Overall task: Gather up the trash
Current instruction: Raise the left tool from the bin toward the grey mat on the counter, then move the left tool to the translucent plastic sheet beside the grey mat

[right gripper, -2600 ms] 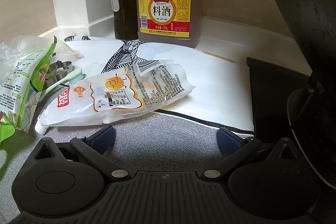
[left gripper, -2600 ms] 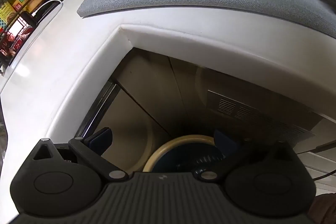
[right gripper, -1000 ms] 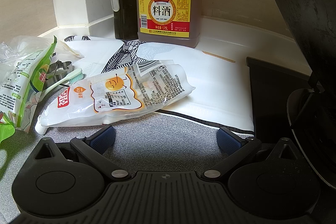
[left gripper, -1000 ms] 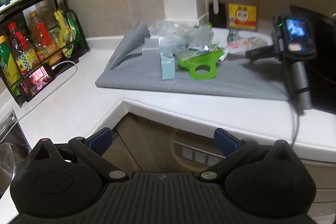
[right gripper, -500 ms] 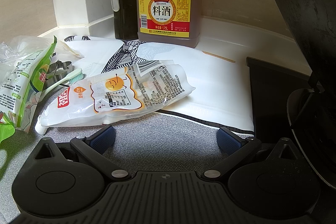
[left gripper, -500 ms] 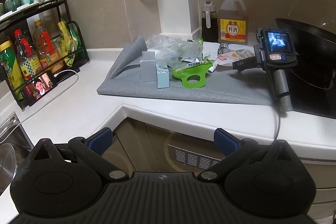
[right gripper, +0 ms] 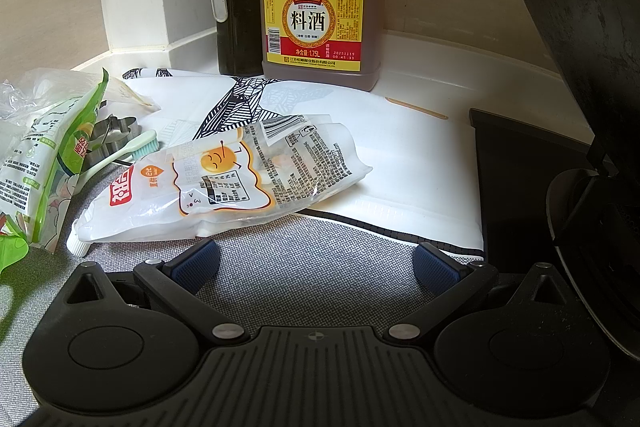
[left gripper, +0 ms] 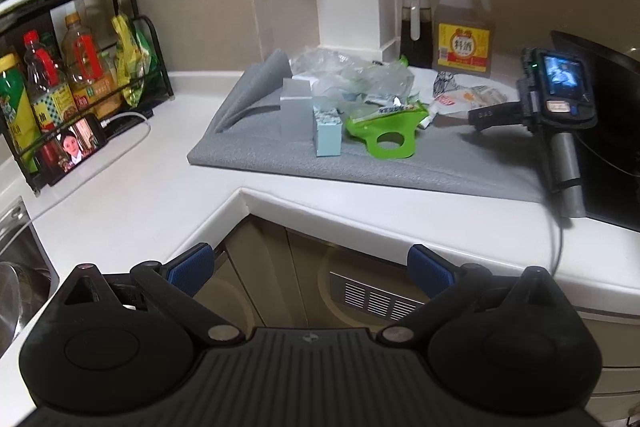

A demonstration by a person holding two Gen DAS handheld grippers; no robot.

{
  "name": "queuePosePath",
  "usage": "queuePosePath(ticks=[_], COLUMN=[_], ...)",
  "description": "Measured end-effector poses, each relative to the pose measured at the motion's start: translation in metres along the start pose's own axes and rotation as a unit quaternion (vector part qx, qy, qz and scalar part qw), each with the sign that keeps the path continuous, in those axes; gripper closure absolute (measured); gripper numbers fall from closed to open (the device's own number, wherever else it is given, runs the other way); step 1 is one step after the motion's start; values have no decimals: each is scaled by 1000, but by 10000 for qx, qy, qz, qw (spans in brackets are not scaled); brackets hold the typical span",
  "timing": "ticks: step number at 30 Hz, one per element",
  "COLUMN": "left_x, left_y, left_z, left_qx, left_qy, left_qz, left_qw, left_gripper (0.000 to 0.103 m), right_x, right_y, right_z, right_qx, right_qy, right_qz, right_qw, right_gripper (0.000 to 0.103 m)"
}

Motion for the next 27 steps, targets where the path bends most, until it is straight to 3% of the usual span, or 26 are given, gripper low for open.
queuePosePath(ticks=[27], left_x=[43], left_y=[33], left_z=[-78], left_qx=[496], left_qy=[534], left_qz=[83], left_qw=[9973], left_gripper=[0], right_x=[1], right_y=[1], right_z=[-1], right_qx=[-123], right_qy=[28], right_qz=[-113], right_qw=[9999], right_gripper=[0])
Point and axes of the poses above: each gripper's, at about its wrist camera, not at the fingertips, and z roughly against the way its jaws point, y to its left, x to its top, the point moved 10 cm from there along -z, roughly the way its jaws point, and after that the axes turned 15 degrees about -x, right-handed, at the moved point
